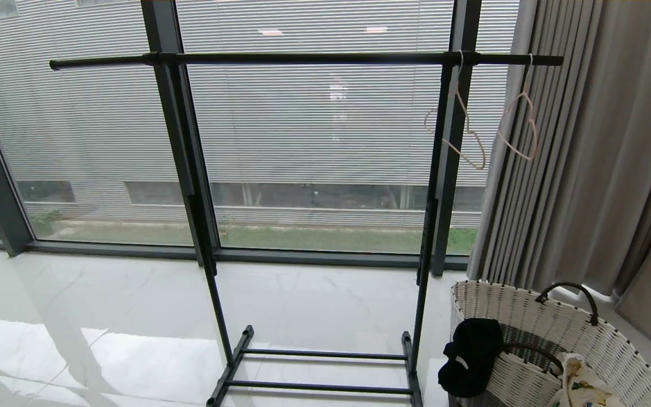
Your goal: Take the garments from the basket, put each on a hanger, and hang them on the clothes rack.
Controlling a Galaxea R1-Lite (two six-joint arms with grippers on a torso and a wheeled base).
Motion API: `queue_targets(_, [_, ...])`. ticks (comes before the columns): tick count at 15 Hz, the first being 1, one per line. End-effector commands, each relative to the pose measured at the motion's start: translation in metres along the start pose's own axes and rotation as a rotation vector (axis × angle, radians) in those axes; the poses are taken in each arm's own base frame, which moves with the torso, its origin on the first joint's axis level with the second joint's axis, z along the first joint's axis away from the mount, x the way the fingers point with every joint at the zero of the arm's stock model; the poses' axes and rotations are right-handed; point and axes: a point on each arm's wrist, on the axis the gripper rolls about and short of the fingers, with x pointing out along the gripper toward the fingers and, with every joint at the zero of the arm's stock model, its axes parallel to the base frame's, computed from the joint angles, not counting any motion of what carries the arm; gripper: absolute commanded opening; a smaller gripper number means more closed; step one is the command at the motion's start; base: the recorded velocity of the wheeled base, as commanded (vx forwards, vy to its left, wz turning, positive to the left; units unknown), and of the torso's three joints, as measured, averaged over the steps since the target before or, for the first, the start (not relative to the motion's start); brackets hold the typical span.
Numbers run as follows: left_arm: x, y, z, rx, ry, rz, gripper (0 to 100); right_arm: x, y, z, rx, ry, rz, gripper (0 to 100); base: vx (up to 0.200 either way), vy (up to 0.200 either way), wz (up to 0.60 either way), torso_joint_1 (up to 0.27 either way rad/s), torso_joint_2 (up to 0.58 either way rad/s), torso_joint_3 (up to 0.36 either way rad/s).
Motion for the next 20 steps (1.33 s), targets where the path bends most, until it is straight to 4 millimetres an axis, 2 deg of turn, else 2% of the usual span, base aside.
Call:
queue_targets(1, [0.0000, 0.0000, 0.0000, 0.000, 0.000, 0.000, 100, 0.0000, 0.0000, 0.0000, 0.000, -0.001, 0.000, 100, 0.000, -0.200, 0.00, -0.002, 0.01, 0.002])
queue_targets(4, [0.0000, 0.0000, 0.0000, -0.002, 0.000, 0.000, 100, 0.0000, 0.0000, 0.0000, 0.000, -0.001, -0.001, 100, 0.000, -0.200, 0.00, 0.002, 0.00, 0.004])
queue_targets(15, [0.0000, 0.0000, 0.0000, -0.003, 0.000, 0.000, 100, 0.0000, 0.0000, 0.0000, 0.009, -0.001, 0.000, 100, 0.000, 0.000, 0.00, 0.000, 0.00, 0.000])
queue_targets(20, [0.0000, 0.0000, 0.0000, -0.005, 0.000, 0.002, 100, 0.0000, 0.0000, 0.0000, 0.009, -0.001, 0.000, 100, 0.200, 0.000, 0.00, 0.000, 0.00, 0.002])
